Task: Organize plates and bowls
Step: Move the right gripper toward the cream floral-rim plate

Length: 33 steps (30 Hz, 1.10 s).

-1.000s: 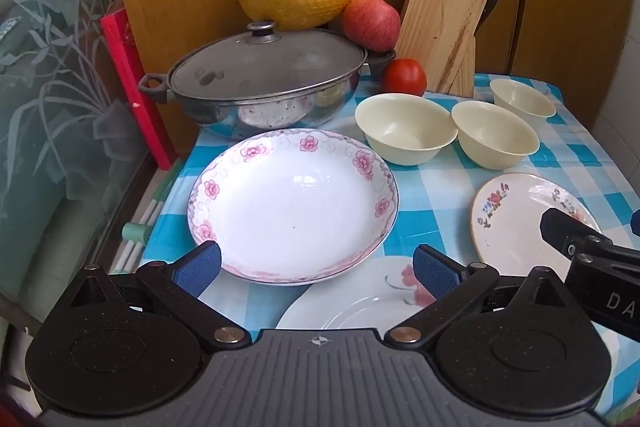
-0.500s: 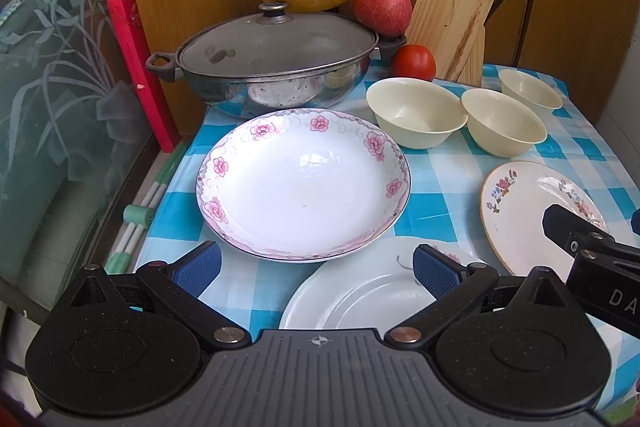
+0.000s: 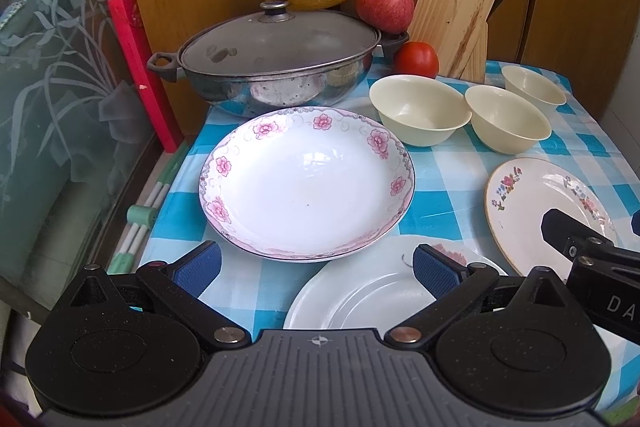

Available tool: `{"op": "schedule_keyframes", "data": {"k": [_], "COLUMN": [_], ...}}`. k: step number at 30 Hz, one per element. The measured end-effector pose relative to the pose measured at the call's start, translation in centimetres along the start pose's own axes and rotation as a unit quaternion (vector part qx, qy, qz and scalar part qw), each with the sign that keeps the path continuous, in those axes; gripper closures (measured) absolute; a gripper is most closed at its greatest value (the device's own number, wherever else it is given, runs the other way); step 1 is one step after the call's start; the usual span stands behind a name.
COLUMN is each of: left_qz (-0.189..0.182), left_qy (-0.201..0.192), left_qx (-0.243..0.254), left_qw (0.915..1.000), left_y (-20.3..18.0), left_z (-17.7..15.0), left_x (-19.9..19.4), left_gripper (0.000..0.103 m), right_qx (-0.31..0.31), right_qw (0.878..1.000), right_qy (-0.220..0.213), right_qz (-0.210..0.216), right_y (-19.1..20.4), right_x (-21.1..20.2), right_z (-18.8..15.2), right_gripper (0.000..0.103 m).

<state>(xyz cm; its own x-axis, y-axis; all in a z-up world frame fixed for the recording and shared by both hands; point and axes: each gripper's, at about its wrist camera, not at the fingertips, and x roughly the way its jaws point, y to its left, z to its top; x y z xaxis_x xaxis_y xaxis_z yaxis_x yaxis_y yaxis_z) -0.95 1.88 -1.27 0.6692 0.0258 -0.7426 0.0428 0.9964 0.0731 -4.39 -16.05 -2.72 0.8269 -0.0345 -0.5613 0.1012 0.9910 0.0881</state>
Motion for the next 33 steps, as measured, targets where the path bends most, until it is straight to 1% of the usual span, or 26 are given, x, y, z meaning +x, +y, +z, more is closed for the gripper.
{"op": "schedule_keyframes", "data": {"k": [33], "left_qz": [0.002], "left_qy": [0.005], "left_qx": [0.005], "left_qw": [1.0], "left_y": [0.03], "left_z": [0.07], "left_x": [-0.1], "left_gripper": [0.0], "right_qx": [-0.004], "right_qw": [1.0], "right_qy": [0.007], "right_qz": [0.003], "right_y": [0.28], "right_x": [-0.08], "right_z": [-0.29], "right_gripper": [0.001]}}
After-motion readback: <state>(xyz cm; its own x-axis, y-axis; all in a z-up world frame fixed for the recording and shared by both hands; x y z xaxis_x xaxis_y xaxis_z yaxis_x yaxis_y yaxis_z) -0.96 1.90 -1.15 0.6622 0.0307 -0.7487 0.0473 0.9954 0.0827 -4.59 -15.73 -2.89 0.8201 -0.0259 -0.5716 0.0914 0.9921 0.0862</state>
